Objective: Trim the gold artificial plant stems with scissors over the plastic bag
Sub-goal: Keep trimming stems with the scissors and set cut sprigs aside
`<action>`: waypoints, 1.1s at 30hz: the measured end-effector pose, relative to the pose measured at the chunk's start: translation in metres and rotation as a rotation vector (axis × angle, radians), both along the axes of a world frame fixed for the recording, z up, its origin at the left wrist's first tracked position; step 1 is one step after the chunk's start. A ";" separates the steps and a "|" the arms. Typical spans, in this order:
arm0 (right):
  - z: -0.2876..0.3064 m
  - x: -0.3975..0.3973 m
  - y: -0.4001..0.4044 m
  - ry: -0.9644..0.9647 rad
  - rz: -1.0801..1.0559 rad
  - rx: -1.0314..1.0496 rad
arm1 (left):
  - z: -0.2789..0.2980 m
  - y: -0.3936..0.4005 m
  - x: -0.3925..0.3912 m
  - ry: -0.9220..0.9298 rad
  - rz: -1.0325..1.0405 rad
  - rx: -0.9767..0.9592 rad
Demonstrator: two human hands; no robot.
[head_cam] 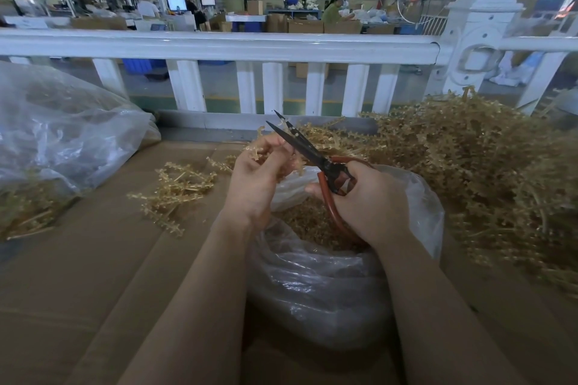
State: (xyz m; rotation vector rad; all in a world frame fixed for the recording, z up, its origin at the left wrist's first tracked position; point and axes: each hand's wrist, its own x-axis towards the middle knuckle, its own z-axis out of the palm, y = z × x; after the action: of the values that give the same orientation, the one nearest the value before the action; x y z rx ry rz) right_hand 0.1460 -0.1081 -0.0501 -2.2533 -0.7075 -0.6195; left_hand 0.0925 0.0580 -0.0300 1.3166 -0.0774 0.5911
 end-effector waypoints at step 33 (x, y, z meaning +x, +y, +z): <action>0.002 0.001 -0.002 -0.029 -0.059 -0.034 | -0.003 0.004 0.000 0.045 -0.017 -0.010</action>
State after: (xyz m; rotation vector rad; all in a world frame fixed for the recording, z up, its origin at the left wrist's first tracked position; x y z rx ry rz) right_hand 0.1473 -0.1100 -0.0480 -2.3080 -0.6731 -0.6745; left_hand 0.0924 0.0623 -0.0331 1.3182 -0.0486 0.5459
